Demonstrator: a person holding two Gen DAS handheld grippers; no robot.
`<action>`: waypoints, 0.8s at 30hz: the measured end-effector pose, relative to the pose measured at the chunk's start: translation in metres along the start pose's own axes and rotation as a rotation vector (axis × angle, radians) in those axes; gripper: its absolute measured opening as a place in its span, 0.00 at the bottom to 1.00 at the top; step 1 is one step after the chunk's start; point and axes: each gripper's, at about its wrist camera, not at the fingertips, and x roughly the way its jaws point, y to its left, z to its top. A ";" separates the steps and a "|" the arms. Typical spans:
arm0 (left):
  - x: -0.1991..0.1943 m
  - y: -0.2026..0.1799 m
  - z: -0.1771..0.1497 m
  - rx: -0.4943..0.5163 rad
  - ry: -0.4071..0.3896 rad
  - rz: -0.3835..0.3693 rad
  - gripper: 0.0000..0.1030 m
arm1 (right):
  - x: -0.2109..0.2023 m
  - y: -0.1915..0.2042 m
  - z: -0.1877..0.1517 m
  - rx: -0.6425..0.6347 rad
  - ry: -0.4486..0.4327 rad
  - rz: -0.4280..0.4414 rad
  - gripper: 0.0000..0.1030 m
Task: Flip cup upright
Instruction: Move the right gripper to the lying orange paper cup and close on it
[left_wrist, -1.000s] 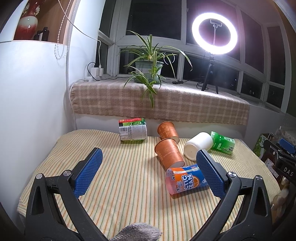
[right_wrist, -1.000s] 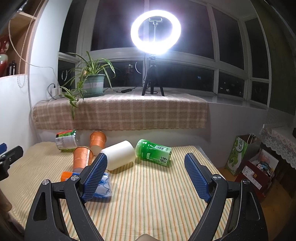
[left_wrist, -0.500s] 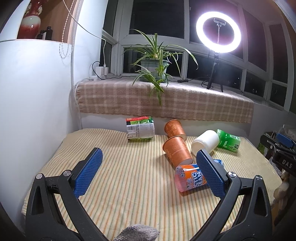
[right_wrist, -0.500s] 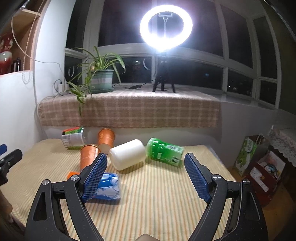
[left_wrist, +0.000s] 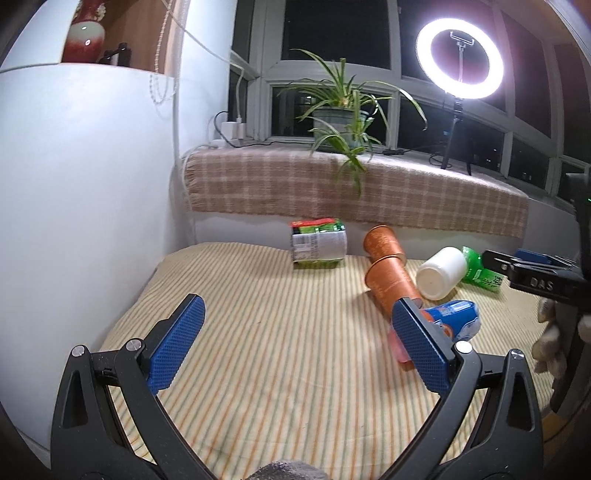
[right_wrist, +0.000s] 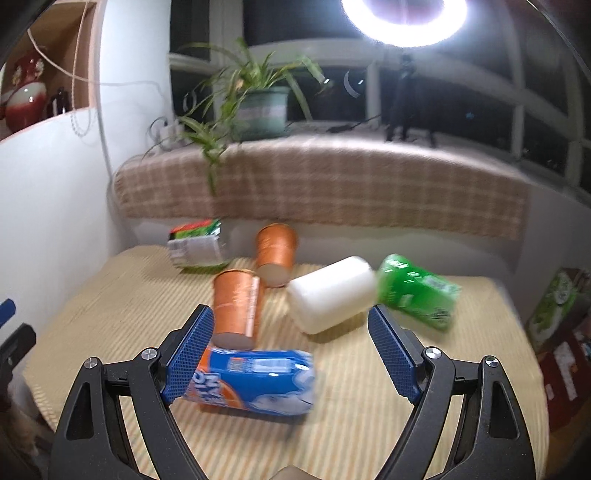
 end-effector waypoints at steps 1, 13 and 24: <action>-0.001 0.003 -0.001 -0.004 0.003 0.005 1.00 | 0.007 0.003 0.002 -0.004 0.020 0.020 0.83; -0.008 0.038 -0.012 -0.062 0.033 0.074 1.00 | 0.118 0.024 0.026 -0.006 0.407 0.174 0.83; -0.011 0.062 -0.014 -0.096 0.031 0.109 1.00 | 0.170 0.043 0.024 0.022 0.596 0.226 0.82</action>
